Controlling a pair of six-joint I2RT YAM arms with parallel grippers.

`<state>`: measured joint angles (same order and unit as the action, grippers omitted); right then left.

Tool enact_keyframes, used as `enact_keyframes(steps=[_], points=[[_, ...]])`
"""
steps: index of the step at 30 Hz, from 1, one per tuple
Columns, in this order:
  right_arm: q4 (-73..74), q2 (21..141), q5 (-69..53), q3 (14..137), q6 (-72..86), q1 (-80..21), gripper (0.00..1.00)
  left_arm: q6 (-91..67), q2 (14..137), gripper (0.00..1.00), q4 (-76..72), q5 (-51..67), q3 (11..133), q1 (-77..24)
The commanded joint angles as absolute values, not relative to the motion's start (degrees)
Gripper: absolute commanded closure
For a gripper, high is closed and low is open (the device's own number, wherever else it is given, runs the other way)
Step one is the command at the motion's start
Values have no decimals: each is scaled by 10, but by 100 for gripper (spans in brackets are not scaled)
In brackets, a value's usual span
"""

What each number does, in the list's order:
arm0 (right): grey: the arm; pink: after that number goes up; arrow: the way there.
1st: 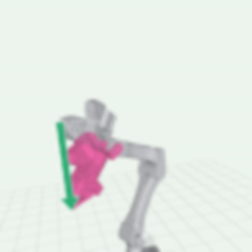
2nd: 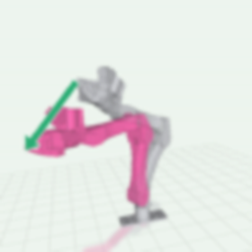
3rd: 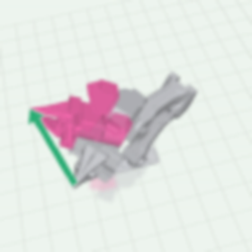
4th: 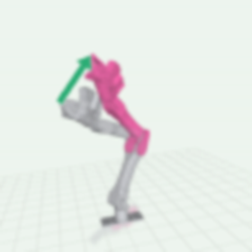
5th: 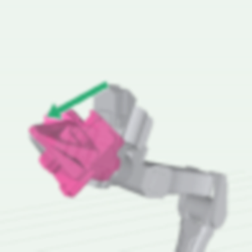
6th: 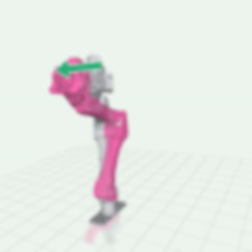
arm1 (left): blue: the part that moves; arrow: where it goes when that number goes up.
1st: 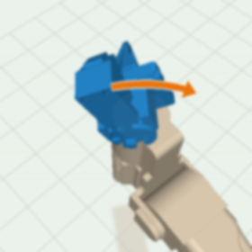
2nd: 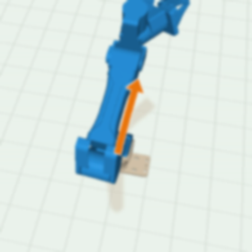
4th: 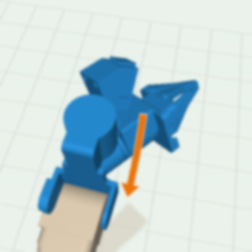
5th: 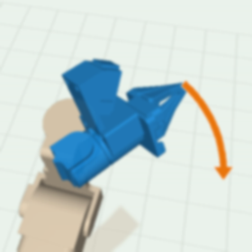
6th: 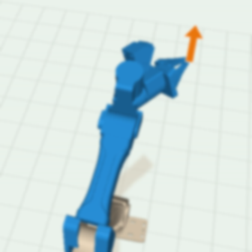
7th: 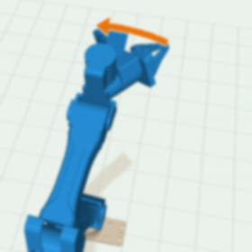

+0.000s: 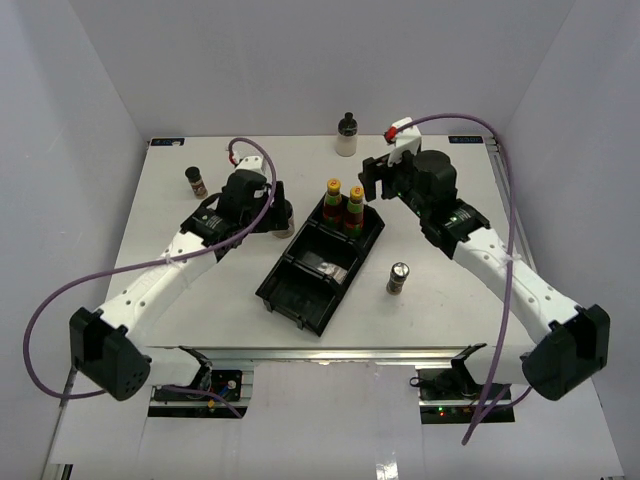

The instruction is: Organize the condiment bottles

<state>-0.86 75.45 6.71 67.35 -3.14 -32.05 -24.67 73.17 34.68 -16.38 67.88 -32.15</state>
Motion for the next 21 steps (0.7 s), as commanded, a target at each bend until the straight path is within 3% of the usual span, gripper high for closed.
enact_keyframes(steps=[1,10,21], points=[[92,674,89,679,-12,-323,17,-248,801,11,343,-145,732,-283],[112,543,81,608,-4,-324,11,-214,926,11,312,-162,791,-280],[113,510,78,598,-4,-328,11,-200,1028,13,300,-189,838,-279]])
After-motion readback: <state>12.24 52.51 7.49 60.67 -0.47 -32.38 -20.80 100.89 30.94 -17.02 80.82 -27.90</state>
